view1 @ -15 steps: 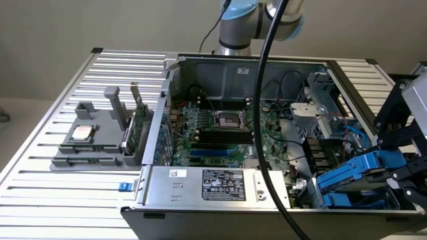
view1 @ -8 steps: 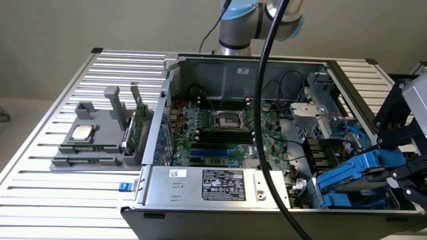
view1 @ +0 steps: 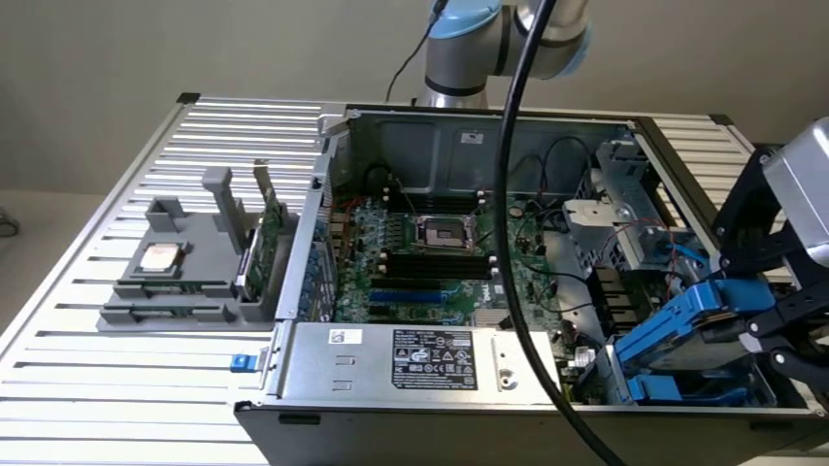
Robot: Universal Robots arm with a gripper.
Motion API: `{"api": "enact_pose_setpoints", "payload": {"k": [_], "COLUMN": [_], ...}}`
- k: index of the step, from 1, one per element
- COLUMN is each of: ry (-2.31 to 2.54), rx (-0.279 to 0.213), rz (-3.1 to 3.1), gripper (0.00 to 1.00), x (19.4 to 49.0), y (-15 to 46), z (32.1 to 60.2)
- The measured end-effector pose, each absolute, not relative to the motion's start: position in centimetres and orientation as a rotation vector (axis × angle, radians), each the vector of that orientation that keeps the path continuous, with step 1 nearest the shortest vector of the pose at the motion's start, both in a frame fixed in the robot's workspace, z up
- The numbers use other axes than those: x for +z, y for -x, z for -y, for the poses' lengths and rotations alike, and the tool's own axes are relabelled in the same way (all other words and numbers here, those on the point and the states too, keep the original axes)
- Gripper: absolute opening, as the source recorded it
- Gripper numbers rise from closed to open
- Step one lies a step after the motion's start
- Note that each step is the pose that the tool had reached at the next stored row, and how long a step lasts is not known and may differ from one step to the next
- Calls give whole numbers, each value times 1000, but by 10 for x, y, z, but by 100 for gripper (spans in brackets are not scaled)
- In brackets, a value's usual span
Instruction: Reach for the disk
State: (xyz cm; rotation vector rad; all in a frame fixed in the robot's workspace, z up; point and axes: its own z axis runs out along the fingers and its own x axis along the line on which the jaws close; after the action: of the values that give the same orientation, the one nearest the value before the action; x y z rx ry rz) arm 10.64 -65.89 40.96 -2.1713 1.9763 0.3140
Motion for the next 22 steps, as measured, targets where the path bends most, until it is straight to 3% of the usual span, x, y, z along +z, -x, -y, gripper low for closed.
{"api": "enact_pose_setpoints", "payload": {"k": [22], "ry": [2317], "rx": [349], "rz": [-1813], "gripper": [34], "x": [408], "y": [-115], "z": [658]}}
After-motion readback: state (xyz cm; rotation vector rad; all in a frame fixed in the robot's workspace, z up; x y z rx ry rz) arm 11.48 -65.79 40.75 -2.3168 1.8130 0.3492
